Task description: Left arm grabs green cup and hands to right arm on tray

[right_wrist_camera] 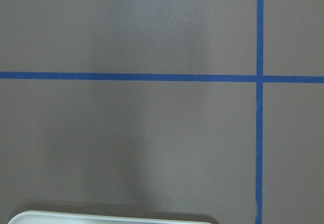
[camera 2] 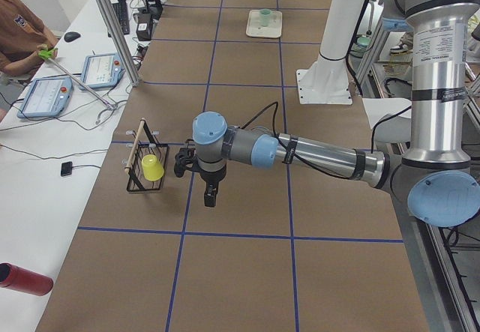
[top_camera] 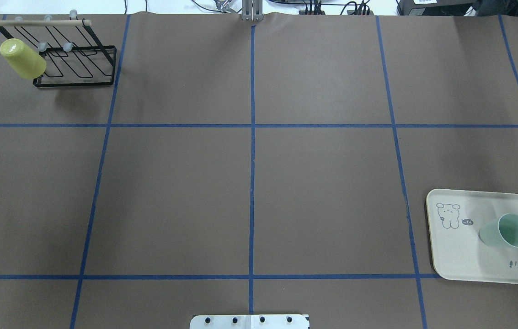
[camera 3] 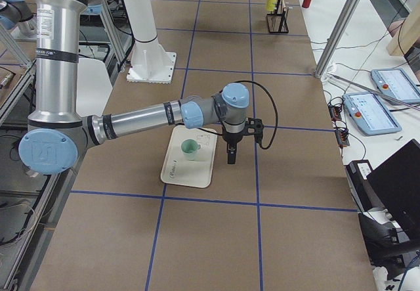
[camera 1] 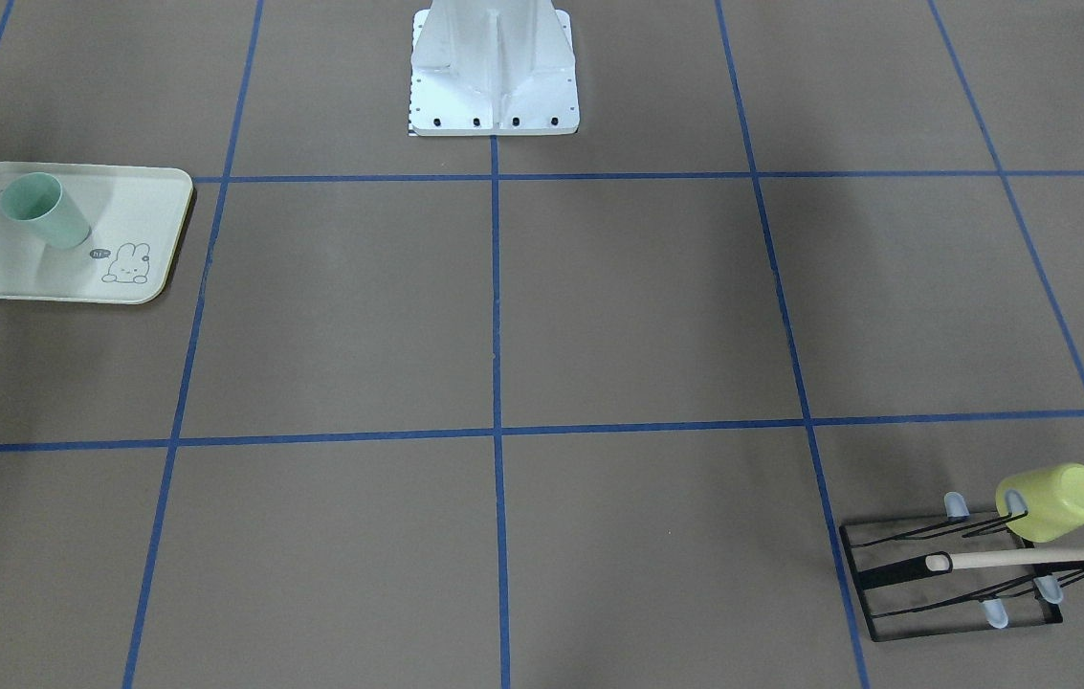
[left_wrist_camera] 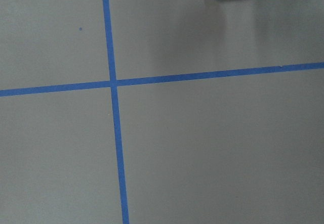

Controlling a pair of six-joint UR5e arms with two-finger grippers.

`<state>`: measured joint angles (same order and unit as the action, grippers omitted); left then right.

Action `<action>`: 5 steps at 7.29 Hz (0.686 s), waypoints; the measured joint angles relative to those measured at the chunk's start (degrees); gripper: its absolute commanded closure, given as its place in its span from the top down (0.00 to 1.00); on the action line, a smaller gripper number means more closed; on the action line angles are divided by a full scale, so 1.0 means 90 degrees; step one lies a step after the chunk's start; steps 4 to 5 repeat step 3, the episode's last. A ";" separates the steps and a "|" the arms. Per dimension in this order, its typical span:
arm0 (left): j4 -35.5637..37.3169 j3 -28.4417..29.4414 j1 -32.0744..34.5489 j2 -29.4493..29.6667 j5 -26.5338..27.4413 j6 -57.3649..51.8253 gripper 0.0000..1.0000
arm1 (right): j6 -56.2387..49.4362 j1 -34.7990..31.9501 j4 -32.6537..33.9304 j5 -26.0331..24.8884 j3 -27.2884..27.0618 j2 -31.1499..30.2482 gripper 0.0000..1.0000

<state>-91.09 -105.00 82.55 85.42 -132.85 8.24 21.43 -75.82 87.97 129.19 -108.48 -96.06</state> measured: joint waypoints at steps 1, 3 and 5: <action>0.0014 0.0022 0.0012 -0.0021 0.0033 -0.0089 1.00 | 0.0000 -0.0208 -0.0017 0.0040 0.0028 -0.0110 1.00; 0.0049 0.0069 0.0023 -0.0002 0.0019 -0.0117 1.00 | -0.0013 -0.0721 -0.0030 0.0337 0.0255 -0.0193 1.00; 0.0049 0.0069 0.0023 -0.0002 0.0019 -0.0117 1.00 | -0.0013 -0.0721 -0.0030 0.0337 0.0255 -0.0193 1.00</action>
